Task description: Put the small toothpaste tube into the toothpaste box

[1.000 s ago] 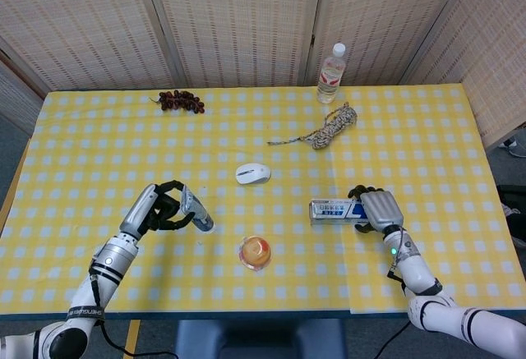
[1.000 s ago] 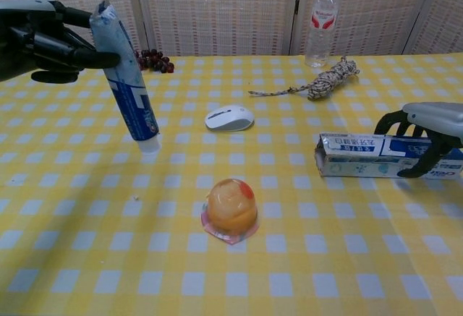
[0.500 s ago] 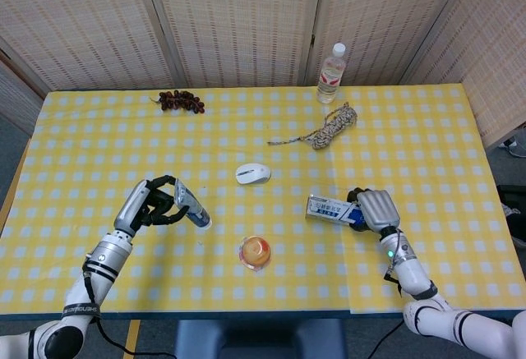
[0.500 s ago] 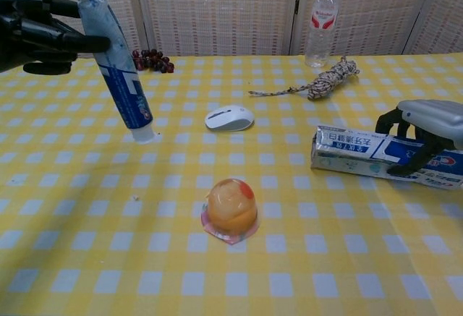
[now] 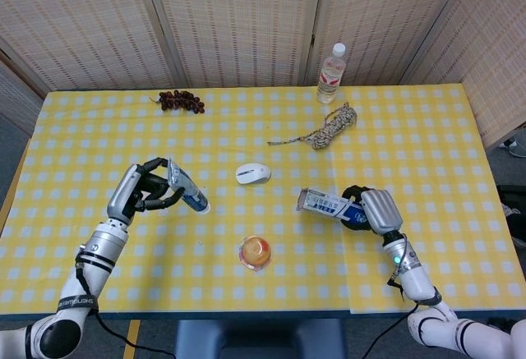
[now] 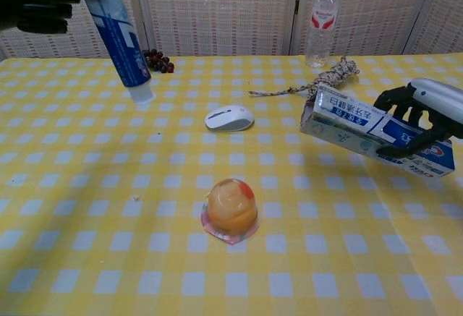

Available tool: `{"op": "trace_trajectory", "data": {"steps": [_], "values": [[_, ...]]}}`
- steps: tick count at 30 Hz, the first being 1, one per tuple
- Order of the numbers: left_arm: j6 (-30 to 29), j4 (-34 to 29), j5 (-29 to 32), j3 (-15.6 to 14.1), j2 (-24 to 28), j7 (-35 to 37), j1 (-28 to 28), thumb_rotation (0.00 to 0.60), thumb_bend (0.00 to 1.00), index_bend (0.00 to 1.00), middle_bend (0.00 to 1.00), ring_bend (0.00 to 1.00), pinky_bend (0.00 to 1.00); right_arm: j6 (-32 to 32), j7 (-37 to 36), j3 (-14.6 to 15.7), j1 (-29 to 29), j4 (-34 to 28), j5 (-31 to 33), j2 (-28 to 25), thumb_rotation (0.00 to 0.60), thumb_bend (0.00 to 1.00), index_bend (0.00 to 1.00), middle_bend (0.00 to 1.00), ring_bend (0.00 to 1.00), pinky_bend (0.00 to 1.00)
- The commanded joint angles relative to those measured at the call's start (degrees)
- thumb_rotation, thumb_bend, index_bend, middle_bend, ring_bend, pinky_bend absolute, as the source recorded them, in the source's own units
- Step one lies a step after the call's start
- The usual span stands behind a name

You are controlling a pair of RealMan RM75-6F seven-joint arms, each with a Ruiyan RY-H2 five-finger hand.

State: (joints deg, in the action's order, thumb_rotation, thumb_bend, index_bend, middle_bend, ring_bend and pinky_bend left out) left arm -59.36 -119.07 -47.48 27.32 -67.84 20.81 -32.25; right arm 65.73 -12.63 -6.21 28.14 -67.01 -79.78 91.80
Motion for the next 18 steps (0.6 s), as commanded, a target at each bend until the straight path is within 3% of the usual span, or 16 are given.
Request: {"op": "trace_trajectory", "data": {"steps": [1, 7, 13, 18], "values": [[-3.2, -1.3, 2.0, 2.9, -1.2, 0.5, -1.3, 0.600, 0.43, 0.85, 1.00, 1.00, 1.00, 4.6, -16.7, 1.5, -0.3, 8.9, -6.8, 4.8, 0.600, 0.25, 0.58, 0.47, 0.48, 0.55], [-5.2, -4.3, 7.0, 5.7, -1.8, -1.0, -3.6, 0.600, 0.43, 0.85, 1.00, 1.00, 1.00, 11.3, -32.6, 1.2, -0.2, 18.6, -10.1, 11.6, 0.600, 0.25, 0.58, 0.45, 0.48, 0.55], [-8.5, -7.2, 10.0, 6.9, -3.0, -3.6, -5.5, 0.600, 0.43, 0.85, 1.00, 1.00, 1.00, 14.7, -40.4, 0.3, 0.8, 25.1, -10.8, 17.8, 0.600, 0.25, 0.58, 0.43, 0.48, 0.55], [-11.2, -8.7, 10.9, 8.6, -3.7, -5.7, -7.2, 0.600, 0.43, 0.85, 1.00, 1.00, 1.00, 15.1, -41.9, 0.1, 1.4, 27.2, -10.8, 20.9, 0.600, 0.25, 0.58, 0.43, 0.48, 0.54]]}}
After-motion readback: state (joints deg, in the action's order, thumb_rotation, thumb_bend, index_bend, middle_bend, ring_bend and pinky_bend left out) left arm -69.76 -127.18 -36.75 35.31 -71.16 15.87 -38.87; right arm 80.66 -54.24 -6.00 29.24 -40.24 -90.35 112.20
